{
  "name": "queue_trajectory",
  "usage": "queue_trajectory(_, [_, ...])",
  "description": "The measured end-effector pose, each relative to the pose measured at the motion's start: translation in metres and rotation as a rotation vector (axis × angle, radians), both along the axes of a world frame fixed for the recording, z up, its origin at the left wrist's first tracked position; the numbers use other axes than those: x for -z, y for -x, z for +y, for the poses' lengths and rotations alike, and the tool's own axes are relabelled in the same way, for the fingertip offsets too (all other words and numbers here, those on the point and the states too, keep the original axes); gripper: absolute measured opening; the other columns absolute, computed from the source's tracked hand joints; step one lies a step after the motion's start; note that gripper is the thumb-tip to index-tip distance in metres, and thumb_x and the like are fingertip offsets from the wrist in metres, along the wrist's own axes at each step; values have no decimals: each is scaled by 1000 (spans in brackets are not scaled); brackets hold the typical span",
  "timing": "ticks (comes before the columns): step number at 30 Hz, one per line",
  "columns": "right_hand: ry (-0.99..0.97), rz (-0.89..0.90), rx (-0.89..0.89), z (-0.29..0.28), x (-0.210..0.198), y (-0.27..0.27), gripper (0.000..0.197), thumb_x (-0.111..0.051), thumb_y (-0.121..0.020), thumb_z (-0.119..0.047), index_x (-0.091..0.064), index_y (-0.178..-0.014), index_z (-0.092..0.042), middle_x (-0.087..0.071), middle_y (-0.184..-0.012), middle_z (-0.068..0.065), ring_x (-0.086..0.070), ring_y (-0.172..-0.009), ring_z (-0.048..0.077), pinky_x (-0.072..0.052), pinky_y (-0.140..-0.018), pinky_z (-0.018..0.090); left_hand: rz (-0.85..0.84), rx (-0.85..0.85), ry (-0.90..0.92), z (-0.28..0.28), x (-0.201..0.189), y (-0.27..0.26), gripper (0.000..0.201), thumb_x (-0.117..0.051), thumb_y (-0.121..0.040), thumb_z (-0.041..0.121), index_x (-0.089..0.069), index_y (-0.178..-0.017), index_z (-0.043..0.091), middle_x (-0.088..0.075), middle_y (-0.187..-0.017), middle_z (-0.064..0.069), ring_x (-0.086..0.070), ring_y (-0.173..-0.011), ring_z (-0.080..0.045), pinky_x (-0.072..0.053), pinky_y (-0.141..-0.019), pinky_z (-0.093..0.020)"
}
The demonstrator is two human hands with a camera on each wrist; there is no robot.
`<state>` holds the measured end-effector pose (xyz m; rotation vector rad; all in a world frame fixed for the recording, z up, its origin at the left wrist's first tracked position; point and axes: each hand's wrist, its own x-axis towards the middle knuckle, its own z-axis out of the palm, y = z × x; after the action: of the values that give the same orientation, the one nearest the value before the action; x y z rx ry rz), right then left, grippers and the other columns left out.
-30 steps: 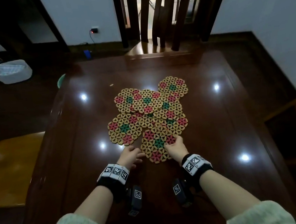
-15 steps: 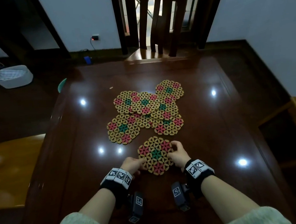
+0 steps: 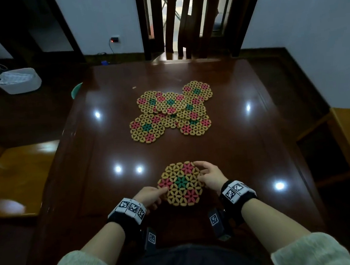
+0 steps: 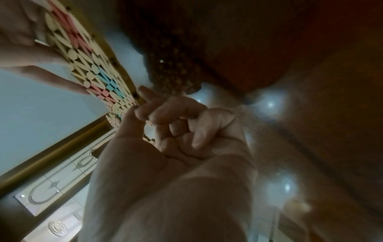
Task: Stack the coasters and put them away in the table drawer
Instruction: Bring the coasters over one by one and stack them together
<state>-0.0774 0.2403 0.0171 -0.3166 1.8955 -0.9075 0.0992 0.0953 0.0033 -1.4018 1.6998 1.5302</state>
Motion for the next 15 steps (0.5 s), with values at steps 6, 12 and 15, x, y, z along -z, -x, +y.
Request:
queue_trajectory(6, [-62,94,-117,29,23,-35,57,-47,-90,1,-52,-137,-30,-60,-122,9,-62,-107,22,-55,-93,40,-26,196,-6,37,14,-38,33,-52,-93,46,-67,-89,17,-61,-71,5,-53,-58,-8,-36,-47,-18])
queue_trajectory(12, [-109,182,-164,45,29,-52,62,-46,-87,5,-45,-142,-24,-48,-140,6,-50,-128,23,-49,-102,36,1,266,139,52,22,-52,35,-54,-92,45,-67,-75,17,-63,-62,5,-51,-46,-7,-44,-54,-21])
queue_trajectory(15, [-132,366,-275,49,27,-54,59,-53,-89,-6,-42,-144,-24,-37,-149,5,-37,-137,23,-35,-114,34,33,305,328,53,22,-53,28,-59,-88,46,-64,-74,22,-62,-67,7,-57,-60,-8,-47,-60,-23])
